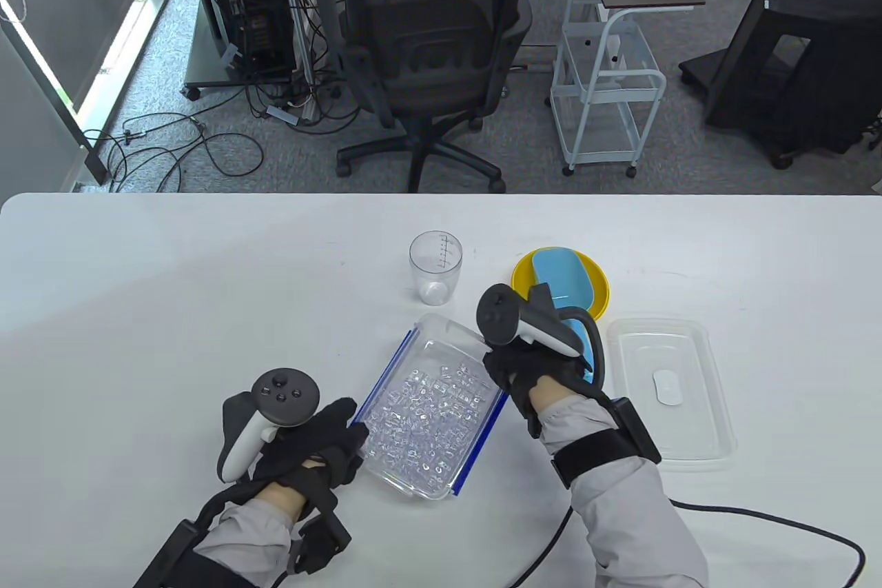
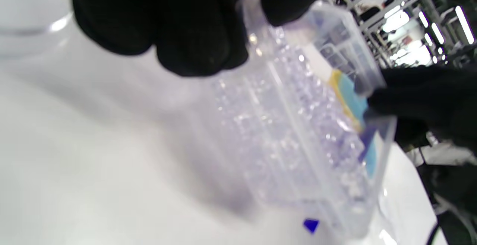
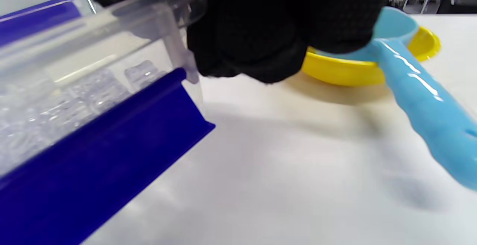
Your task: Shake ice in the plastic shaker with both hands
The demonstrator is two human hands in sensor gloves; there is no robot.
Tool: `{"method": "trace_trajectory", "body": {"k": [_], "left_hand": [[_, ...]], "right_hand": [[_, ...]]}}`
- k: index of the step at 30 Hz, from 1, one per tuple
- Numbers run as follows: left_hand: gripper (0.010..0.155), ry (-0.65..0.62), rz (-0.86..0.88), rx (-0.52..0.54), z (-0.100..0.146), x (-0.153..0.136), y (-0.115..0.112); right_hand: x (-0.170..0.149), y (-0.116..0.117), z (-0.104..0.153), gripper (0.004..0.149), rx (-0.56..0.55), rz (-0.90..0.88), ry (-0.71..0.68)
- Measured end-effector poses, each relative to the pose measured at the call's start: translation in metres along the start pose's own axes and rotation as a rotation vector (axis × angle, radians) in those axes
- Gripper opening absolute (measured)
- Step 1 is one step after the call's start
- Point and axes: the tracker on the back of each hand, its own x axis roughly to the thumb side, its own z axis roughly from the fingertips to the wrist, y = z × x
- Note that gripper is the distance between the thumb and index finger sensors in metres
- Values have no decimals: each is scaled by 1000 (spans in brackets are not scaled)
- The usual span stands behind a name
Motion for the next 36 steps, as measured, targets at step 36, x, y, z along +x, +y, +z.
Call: {"method": "trace_trajectory", "body": {"k": [36], "left_hand": [[70, -182, 317, -3, -41, -12, -15]], "right_hand": [[-38, 78, 28, 76, 167, -639, 124]]}}
